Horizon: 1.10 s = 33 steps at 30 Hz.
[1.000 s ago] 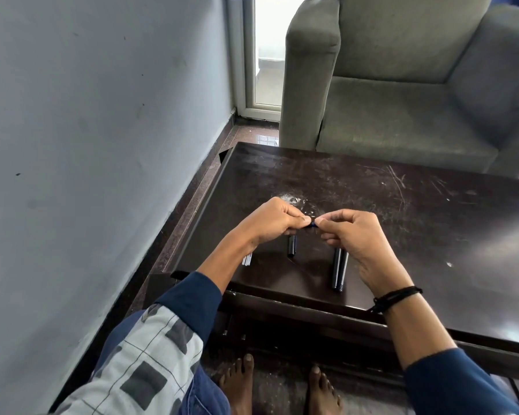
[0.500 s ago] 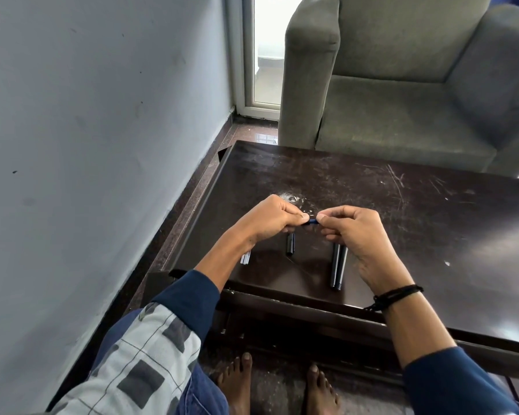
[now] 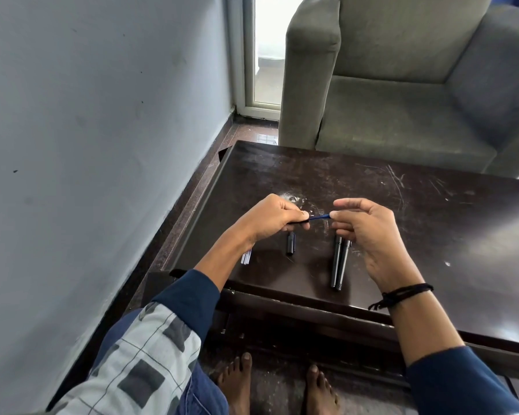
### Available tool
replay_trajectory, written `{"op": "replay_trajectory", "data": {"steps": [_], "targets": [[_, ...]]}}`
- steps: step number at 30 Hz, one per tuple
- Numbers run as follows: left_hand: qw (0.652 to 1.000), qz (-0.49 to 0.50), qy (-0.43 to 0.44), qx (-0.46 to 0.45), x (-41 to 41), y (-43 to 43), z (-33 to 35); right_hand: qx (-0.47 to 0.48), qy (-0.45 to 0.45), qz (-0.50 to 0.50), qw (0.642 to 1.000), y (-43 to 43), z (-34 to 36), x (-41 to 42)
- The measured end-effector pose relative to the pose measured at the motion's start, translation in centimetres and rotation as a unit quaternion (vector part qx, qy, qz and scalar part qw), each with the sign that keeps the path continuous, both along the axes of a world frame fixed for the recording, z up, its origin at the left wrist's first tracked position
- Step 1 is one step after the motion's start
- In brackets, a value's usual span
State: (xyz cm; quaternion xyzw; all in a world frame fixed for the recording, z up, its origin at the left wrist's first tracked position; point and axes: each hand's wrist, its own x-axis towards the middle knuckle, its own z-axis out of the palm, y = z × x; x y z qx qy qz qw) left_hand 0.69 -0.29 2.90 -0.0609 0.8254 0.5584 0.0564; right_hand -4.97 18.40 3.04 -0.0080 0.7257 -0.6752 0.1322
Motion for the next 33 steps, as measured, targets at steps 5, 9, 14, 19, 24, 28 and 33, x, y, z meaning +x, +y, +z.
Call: {"op": "replay_trajectory", "data": {"steps": [5, 9, 14, 19, 24, 28, 33], "targets": [[1.000, 0.019, -0.002, 0.001, 0.0, -0.2, 0.1, -0.020, -0.001, -0.034, 0.999, 0.7, -0.2, -0.6], [1.000, 0.023, 0.004, 0.006, 0.0, -0.1, 0.4, -0.038, -0.004, -0.049, 0.998, 0.9, 0.0, -0.7], [0.999, 0.035, 0.007, 0.010, 0.1, -0.1, 0.5, -0.047, -0.005, -0.069, 0.996, 1.0, 0.3, -0.7], [0.999, 0.042, 0.004, 0.003, 0.1, -0.1, 0.5, -0.056, -0.007, -0.084, 0.995, 1.3, 0.6, -0.7], [0.999, 0.043, 0.000, 0.002, 0.3, 0.0, 0.8, -0.056, -0.013, -0.091, 0.994, 1.5, 0.8, -0.7], [0.998, 0.056, 0.012, 0.007, 0.4, 0.0, 1.0, -0.003, -0.009, -0.096, 0.995, 1.7, 0.7, -0.8], [0.994, 0.108, 0.025, 0.018, 0.2, -0.5, 0.8, 0.164, 0.020, 0.025, 0.986, 0.4, -0.1, 0.1]]}}
